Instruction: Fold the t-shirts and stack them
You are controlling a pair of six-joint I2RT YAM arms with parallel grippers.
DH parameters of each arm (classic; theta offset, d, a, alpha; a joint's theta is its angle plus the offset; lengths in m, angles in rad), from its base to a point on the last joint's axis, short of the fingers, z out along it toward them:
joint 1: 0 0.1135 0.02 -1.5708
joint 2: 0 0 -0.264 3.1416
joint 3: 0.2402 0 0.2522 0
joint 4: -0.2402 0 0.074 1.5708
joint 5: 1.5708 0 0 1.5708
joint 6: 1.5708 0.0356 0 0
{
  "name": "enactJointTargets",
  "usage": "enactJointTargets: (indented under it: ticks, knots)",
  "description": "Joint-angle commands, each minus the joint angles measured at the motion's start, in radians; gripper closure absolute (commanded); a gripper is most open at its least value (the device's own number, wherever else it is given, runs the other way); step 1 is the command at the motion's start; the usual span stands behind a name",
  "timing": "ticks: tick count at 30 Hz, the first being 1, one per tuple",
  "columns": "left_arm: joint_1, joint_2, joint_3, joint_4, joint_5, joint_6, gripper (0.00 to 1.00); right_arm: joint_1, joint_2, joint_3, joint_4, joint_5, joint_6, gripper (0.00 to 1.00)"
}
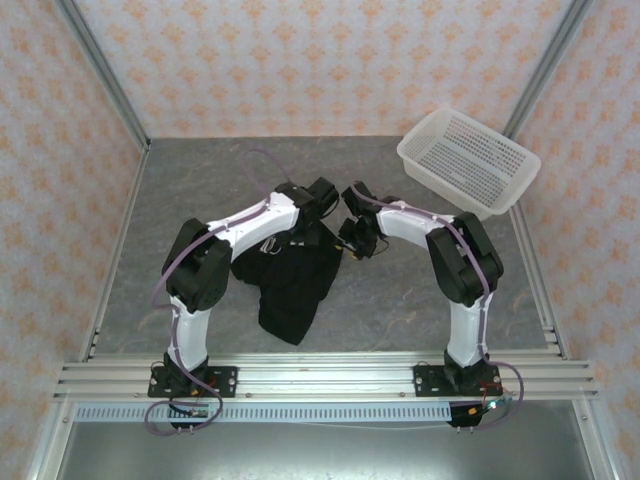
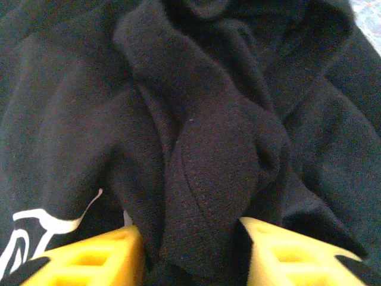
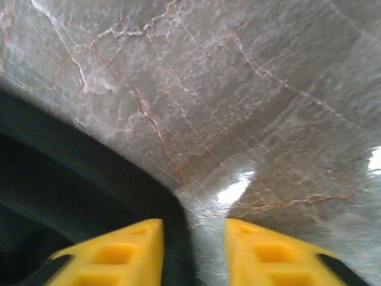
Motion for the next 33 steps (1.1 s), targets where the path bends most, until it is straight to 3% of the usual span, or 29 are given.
enactJointTargets:
  ticks: [1, 3, 4, 5, 10, 23, 33]
  knots:
    - [-0.002, -0.045, -0.018, -0.033, -0.061, -0.001, 0.78, 0.016, 0.044, 0.022, 0.04, -0.035, 0.035, 0.87]
    - [-0.002, -0.1, -0.035, -0.025, -0.077, -0.01, 0.91, 0.012, 0.034, 0.029, 0.023, -0.016, 0.032, 1.0]
    - [-0.002, -0.146, -0.04, -0.032, -0.094, -0.02, 0.98, 0.011, 0.023, 0.032, 0.016, -0.001, 0.03, 1.0]
    - [-0.002, -0.177, -0.039, -0.043, -0.108, -0.027, 1.0, 0.008, 0.011, 0.034, 0.011, 0.013, 0.026, 1.0]
    - [0.037, -0.353, -0.04, -0.088, -0.129, -0.062, 1.0, -0.018, -0.063, 0.092, -0.078, 0.116, -0.021, 1.0]
    - [0.334, -0.763, -0.17, 0.083, 0.025, -0.109, 1.0, -0.161, -0.217, 0.341, -0.299, 0.346, -0.13, 1.0]
    - [0.384, -0.838, -0.153, 0.206, 0.155, -0.107, 1.0, -0.19, -0.318, 0.465, -0.327, 0.417, -0.179, 1.0]
